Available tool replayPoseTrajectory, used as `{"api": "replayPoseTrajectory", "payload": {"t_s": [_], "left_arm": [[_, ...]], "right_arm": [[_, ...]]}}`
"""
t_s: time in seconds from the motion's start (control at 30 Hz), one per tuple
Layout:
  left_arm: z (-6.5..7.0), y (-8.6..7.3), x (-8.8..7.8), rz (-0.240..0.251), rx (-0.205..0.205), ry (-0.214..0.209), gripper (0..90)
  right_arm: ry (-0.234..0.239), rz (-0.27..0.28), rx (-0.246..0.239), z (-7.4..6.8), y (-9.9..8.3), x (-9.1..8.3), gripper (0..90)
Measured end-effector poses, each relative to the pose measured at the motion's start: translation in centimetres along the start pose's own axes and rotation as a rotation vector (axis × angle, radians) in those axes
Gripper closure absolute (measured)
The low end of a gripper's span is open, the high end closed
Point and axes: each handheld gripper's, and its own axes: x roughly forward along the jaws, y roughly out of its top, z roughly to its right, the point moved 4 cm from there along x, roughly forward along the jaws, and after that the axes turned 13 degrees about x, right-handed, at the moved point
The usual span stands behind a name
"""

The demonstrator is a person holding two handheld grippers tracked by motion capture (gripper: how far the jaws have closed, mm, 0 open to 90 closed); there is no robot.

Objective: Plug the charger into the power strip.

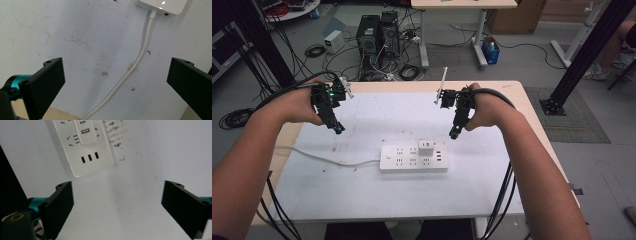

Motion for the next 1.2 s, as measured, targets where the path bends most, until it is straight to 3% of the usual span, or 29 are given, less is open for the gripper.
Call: {"api": "replayPoseTrajectory", "payload": {"t_s": [0.07, 0.33, 0.7, 1.2], "left_arm": [[-0.1, 0.3, -0.2, 0.0, 0.013, 0.003, 1.6], [-0.9, 1.1, -0.5, 0.004, 0.05, 0.001, 1.6], [-1.1, 1.0, -0.1, -0.011, 0.056, -0.007, 1.7], [-1.0, 1.0, 0.0, -0.02, 0.065, -0.003, 1.6]], "right_arm": [[-0.003, -0.022, -0.011, 0.3, -0.3, 0.1, 1.1], [-0.005, -0.028, 0.023, 1.3, -0.8, -0.1, 1.1], [0.005, -0.033, 0.015, 2.0, -0.6, 0.4, 1.1], [0.004, -0.06, 0.025, 1.8, -1.2, 0.5, 1.2]]}}
